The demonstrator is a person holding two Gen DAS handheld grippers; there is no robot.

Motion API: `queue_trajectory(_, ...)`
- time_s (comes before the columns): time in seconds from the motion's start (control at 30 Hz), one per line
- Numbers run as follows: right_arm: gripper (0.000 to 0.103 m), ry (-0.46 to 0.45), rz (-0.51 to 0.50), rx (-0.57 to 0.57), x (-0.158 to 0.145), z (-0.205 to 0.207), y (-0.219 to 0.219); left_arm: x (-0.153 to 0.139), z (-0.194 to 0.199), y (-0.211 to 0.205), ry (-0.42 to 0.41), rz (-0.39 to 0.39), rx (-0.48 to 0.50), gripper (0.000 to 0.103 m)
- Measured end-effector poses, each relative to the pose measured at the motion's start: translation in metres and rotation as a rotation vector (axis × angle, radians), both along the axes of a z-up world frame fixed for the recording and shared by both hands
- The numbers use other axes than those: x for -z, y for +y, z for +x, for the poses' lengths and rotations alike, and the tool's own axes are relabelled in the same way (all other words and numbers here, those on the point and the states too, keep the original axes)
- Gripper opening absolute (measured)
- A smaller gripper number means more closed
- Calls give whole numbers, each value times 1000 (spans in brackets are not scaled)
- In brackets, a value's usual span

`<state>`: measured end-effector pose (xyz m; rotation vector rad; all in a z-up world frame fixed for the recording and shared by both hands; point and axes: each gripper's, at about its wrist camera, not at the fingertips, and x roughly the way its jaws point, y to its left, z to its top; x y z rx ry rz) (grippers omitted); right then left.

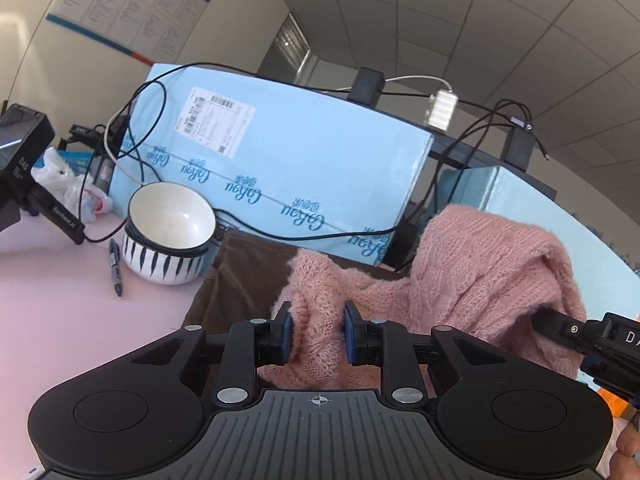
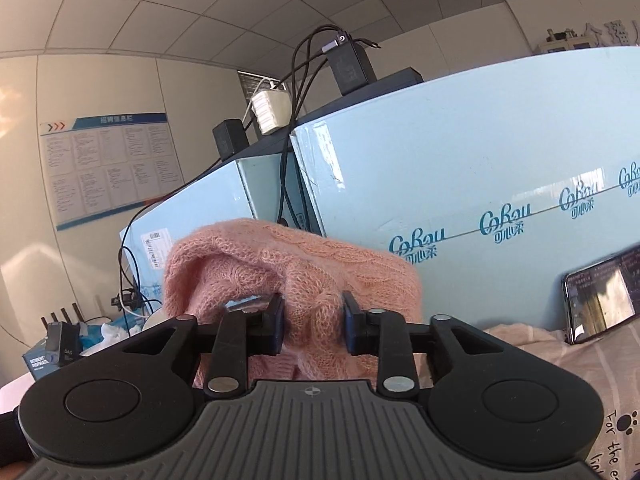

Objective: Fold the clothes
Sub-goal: 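Grasp the pink sweater with the left gripper while the right gripper grasps it too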

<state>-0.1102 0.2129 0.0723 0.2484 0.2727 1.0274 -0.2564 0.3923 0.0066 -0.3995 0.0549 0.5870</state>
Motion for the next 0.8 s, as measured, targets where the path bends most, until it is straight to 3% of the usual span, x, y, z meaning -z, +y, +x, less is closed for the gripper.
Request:
queue_trajectory(0.03,52,3,1,-12,2,1,-4,0,1,-2,0,14,7,23)
queue_trajectory(0.1,72,-16,-5,-47,4,0,-8,2,4,-3,9,15,28,23)
queue_trajectory(0.17,78,-37,-9,-98,2,-5,-5,3,8,-5,23,21,52,23)
queue_trajectory(0.23,91,-31,-2,-156,-3,-11,1,4,12,-10,44,42,92,23)
queue_trajectory(0.37,97,-29,-41,-192,-14,-23,27,6,21,-19,85,83,170,23)
queue_trajectory(0.47,97,-24,-91,-106,-13,-25,44,8,27,-26,112,119,209,23)
queue_trajectory(0.5,93,-14,-107,-66,-9,-24,48,7,26,-29,106,134,207,23)
queue_trajectory(0.57,70,2,-131,7,0,-18,51,5,24,-35,93,163,202,23)
queue_trajectory(0.6,46,1,-142,29,5,-14,49,4,23,-38,87,178,199,23)
queue_trajectory(0.63,32,2,-150,49,11,-9,46,3,22,-40,81,192,197,22)
queue_trajectory(0.7,24,12,-128,55,13,-2,34,1,21,-46,69,221,192,20)
queue_trajectory(0.8,21,-10,-80,74,6,0,9,-3,18,-54,50,265,185,19)
